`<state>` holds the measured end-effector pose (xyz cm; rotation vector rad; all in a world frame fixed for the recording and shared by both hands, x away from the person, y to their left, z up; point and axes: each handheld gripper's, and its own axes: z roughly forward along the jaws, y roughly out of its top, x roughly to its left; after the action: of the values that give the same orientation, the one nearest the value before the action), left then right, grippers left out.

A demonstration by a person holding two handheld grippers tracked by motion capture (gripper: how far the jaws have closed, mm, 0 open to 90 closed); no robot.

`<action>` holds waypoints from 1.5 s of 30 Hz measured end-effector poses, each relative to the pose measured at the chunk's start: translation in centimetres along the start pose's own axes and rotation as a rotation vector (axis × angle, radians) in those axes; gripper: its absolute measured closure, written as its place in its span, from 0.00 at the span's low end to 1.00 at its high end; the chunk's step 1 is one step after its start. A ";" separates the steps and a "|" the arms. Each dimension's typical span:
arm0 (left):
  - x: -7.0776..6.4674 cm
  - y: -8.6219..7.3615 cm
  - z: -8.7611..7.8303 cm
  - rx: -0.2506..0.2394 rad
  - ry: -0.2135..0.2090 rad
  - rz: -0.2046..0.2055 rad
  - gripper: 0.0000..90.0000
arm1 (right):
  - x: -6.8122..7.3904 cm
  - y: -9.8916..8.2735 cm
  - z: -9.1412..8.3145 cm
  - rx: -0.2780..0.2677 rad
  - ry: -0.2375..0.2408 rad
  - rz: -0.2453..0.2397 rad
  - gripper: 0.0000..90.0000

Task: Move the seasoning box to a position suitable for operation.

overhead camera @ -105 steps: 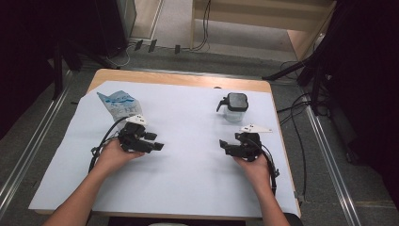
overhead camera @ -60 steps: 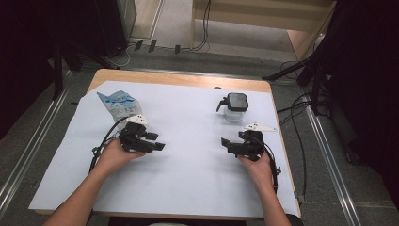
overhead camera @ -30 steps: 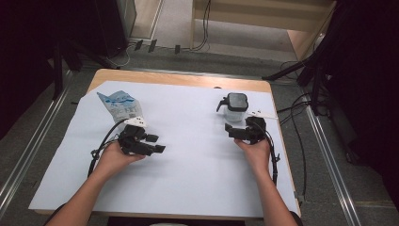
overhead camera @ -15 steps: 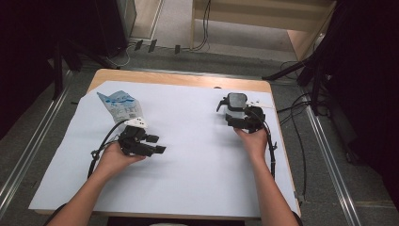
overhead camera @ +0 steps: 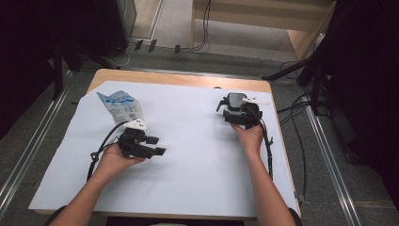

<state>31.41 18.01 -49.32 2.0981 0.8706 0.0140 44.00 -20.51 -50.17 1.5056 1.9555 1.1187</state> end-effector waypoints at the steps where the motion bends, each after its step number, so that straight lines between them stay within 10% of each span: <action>1: 0.0 0.0 0.0 0.002 0.000 0.002 0.45 | 0.0 0.0 0.0 0.000 0.000 0.000 0.00; 45: 0.0 -2.2 -2.2 -0.029 0.044 -0.066 0.45 | -0.3 0.8 2.6 -0.022 -0.058 -0.010 0.12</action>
<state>29.44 20.40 -49.50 2.0478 0.9599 0.0379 46.43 -19.84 -51.09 1.4982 1.9041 1.0772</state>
